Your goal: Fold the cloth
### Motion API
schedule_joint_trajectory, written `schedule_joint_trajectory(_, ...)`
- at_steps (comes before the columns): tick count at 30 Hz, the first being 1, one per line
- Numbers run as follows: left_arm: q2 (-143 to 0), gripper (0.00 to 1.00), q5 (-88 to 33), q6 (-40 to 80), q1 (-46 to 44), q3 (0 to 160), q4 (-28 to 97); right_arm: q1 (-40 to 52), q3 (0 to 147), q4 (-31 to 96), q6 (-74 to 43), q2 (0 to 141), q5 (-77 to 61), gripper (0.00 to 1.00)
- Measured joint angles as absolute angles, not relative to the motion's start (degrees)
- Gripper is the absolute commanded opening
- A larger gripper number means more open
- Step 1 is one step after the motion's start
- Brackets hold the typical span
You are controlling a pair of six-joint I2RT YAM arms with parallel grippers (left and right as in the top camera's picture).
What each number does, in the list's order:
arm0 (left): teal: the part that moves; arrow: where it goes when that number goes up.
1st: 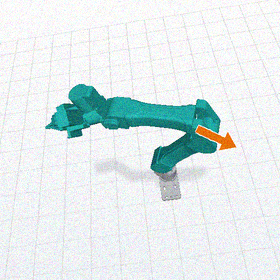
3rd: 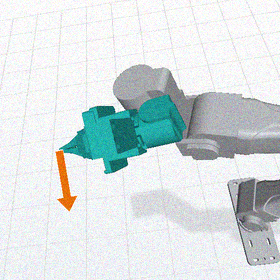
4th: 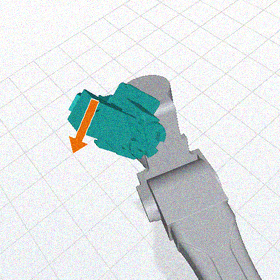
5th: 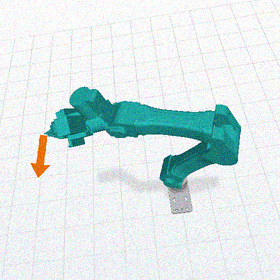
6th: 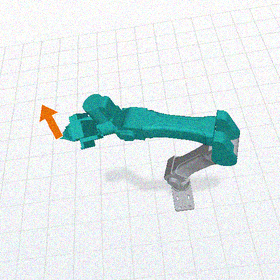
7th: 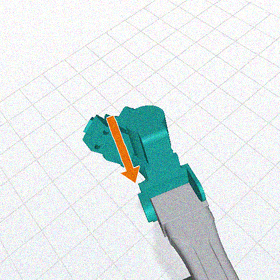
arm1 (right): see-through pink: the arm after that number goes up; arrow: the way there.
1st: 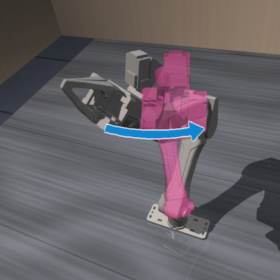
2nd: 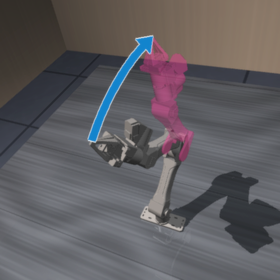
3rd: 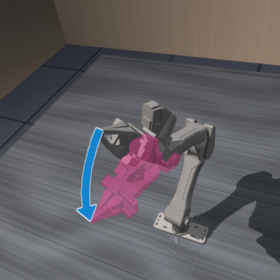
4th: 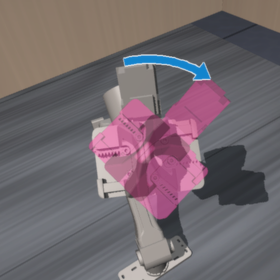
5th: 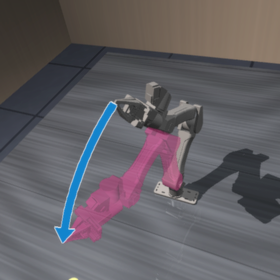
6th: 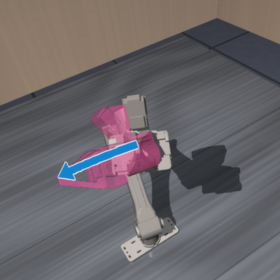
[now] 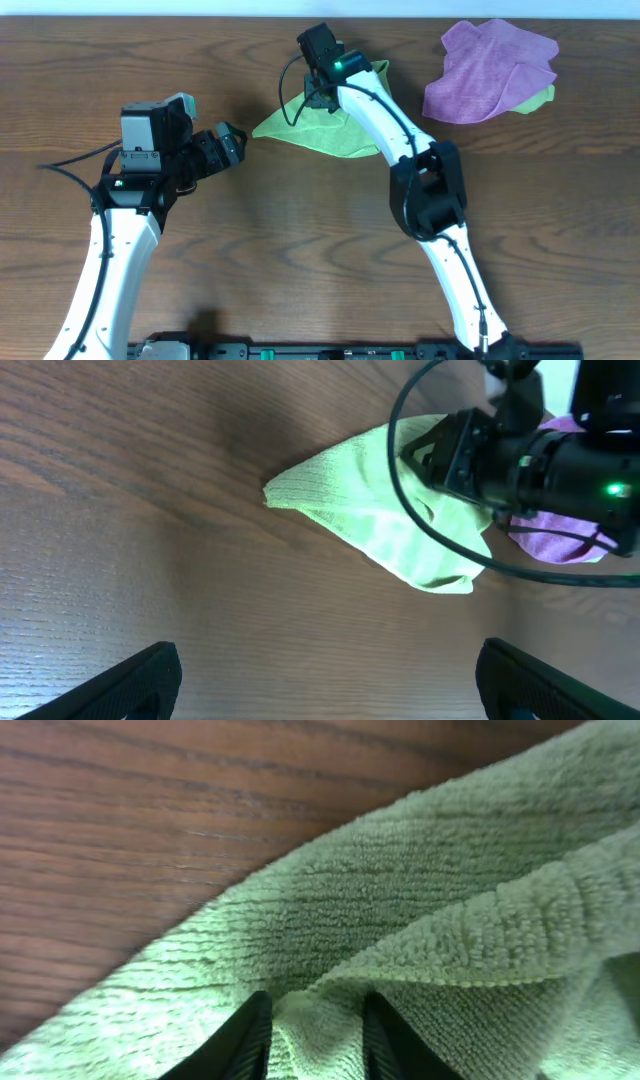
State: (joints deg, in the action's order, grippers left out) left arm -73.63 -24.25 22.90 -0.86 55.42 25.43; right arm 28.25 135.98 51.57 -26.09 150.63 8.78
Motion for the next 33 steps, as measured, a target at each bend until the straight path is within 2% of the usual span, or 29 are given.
schedule_joint_trajectory(3, -73.63, 0.95, -24.25, 22.90, -0.86, 55.42, 25.43, 28.25, 135.98, 51.51, -25.98, 151.50, 8.80, 0.20)
schedule_joint_trajectory(6, -73.63, 0.96, -24.25, 22.90, -0.86, 55.42, 25.45, 28.25, 136.00, 51.59, -25.85, 151.50, 8.86, 0.01)
schedule_joint_trajectory(23, -73.65, 0.95, -24.25, 22.90, -0.86, 55.42, 25.47, 28.56, 136.00, 51.31, -25.02, 149.77, 9.50, 0.01)
schedule_joint_trajectory(33, -73.65, 0.96, -24.25, 22.90, -0.86, 55.42, 25.47, 32.93, 136.05, 46.76, -23.88, 147.83, 8.86, 0.01)
